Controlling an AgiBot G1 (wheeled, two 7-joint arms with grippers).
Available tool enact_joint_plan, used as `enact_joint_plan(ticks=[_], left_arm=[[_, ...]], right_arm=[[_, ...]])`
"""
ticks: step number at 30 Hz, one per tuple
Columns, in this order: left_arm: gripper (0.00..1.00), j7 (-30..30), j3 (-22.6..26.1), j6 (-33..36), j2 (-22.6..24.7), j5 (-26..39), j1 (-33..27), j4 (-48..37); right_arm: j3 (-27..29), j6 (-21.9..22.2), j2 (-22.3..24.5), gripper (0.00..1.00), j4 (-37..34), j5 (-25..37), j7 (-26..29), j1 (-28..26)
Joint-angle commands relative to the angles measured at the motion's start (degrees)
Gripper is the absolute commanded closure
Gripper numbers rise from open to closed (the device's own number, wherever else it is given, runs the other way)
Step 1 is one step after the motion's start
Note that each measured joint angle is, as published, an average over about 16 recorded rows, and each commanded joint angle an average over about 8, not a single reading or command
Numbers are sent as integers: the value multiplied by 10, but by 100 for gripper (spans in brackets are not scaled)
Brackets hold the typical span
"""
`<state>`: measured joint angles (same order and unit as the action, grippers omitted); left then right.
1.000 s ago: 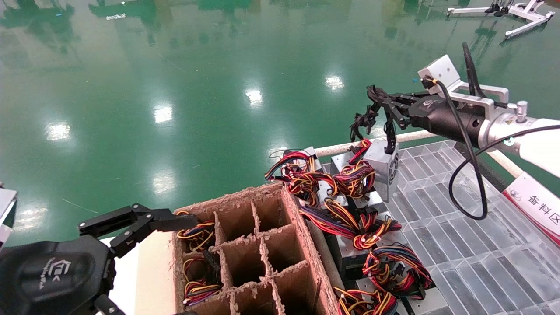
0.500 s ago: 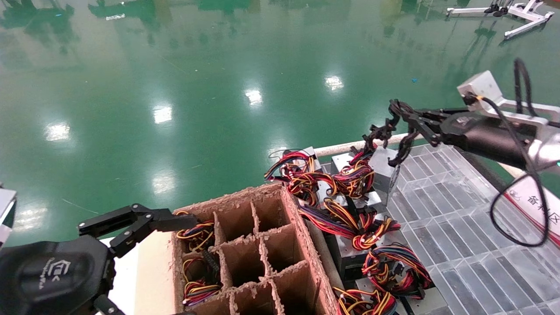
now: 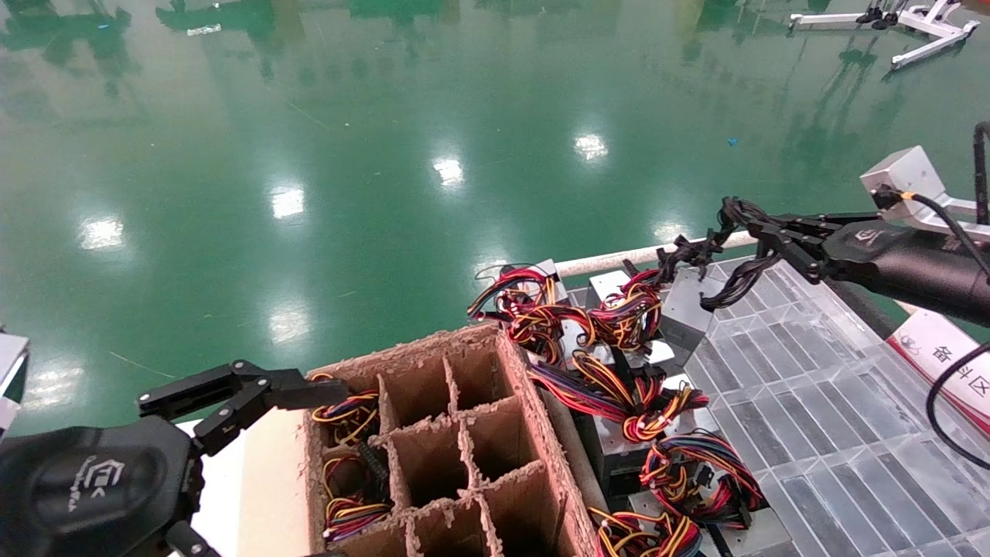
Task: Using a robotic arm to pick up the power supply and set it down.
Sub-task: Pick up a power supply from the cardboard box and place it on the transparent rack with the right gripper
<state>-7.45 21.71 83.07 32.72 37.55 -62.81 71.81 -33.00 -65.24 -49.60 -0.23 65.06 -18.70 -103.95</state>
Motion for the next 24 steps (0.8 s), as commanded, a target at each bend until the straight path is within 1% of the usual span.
enact_joint_plan(ticks=[1, 10, 19, 24], left_arm=[[0, 0, 0, 0, 0, 0, 0, 0], [0, 0, 0, 0, 0, 0, 0, 0], [0, 0, 0, 0, 0, 0, 0, 0], [0, 0, 0, 0, 0, 0, 0, 0]], right_arm=[[-1, -1, 3, 100, 2, 2, 0, -2], [-12, -3, 8, 100, 4, 18, 4, -12], [-23, -20, 21, 100, 5, 32, 8, -21], [-28, -20, 19, 100, 8, 39, 11, -29]])
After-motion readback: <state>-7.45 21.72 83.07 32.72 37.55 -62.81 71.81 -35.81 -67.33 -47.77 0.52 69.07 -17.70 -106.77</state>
